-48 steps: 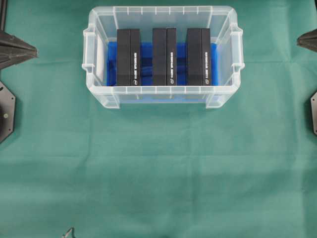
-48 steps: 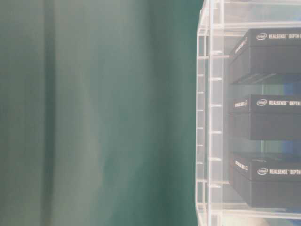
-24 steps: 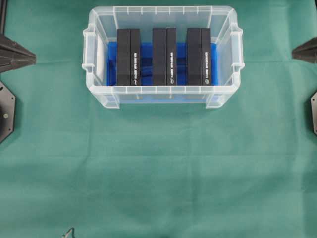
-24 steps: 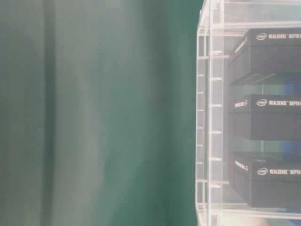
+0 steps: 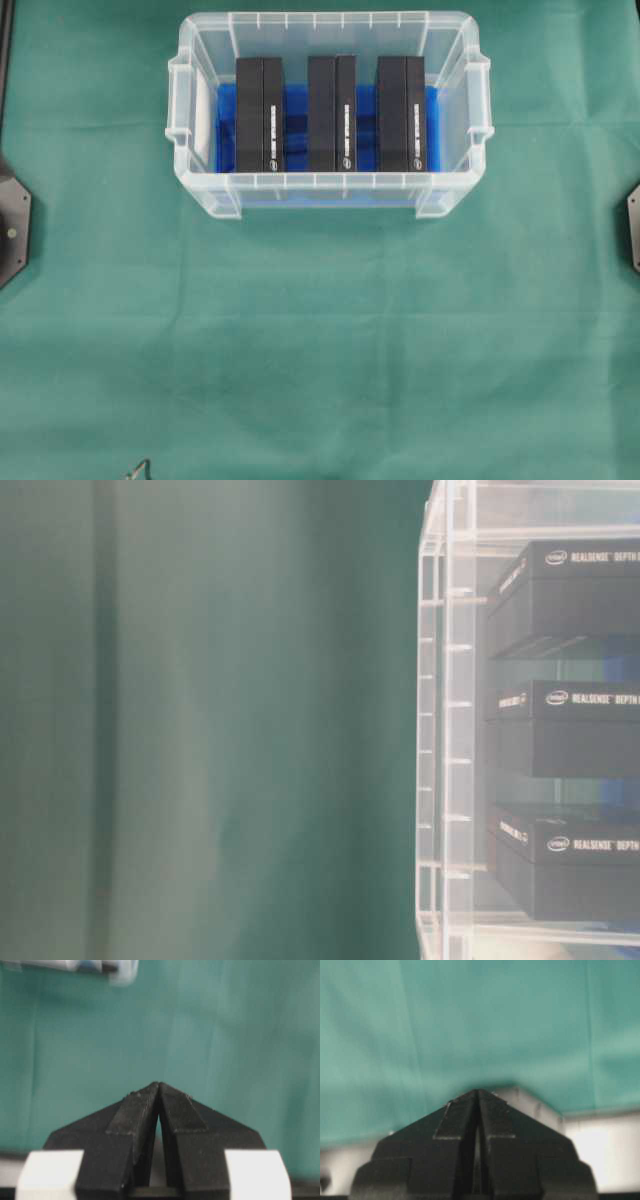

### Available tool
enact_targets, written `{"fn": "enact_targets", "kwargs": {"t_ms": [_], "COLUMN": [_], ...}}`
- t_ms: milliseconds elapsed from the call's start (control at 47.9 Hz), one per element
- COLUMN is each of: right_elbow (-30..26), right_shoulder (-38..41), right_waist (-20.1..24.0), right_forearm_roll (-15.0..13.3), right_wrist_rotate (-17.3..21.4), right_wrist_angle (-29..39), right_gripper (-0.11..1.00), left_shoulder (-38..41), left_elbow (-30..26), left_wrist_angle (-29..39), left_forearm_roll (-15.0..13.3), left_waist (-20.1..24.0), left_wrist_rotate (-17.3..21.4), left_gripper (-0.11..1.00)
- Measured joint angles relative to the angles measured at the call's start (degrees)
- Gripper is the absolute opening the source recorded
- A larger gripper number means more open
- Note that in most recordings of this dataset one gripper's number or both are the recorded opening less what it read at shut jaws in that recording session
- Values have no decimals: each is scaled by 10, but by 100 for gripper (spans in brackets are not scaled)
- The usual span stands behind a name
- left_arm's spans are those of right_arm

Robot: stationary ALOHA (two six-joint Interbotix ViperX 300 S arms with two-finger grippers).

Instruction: Take the box out of the case with both arms.

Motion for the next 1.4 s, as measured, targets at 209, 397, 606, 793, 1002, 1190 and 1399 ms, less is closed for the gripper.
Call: {"fn": "enact_targets", "kwargs": {"t_ms": [209, 397, 606, 793, 1002, 1190, 1399], "right_elbow": [-6, -6, -6, -6, -6, -7, -6], "right_shoulder": [11, 11, 26, 39, 39, 41, 49], "right_waist": [0, 0, 0, -1, -2, -2, -4], "right_forearm_roll": [0, -3, -17, -20, -24, -25, -40], "right_wrist_rotate": [0, 23, 198, 437, 656, 692, 685], "right_wrist_angle": [35, 11, 7, 9, 8, 9, 9], "right_gripper": [0, 0, 0, 0, 0, 0, 0], "left_shoulder": [4, 10, 17, 18, 19, 25, 30], "left_elbow": [-4, -4, -6, -6, -6, -7, -8], "left_wrist_angle": [36, 37, 37, 38, 40, 41, 42], "left_forearm_roll": [-1, -1, 2, 9, 10, 10, 11], "left_waist": [-13, -13, -13, -13, -13, -13, -8], "left_wrist_rotate": [-5, -48, -242, -461, -640, -674, -674], "left_gripper": [0, 0, 0, 0, 0, 0, 0]}}
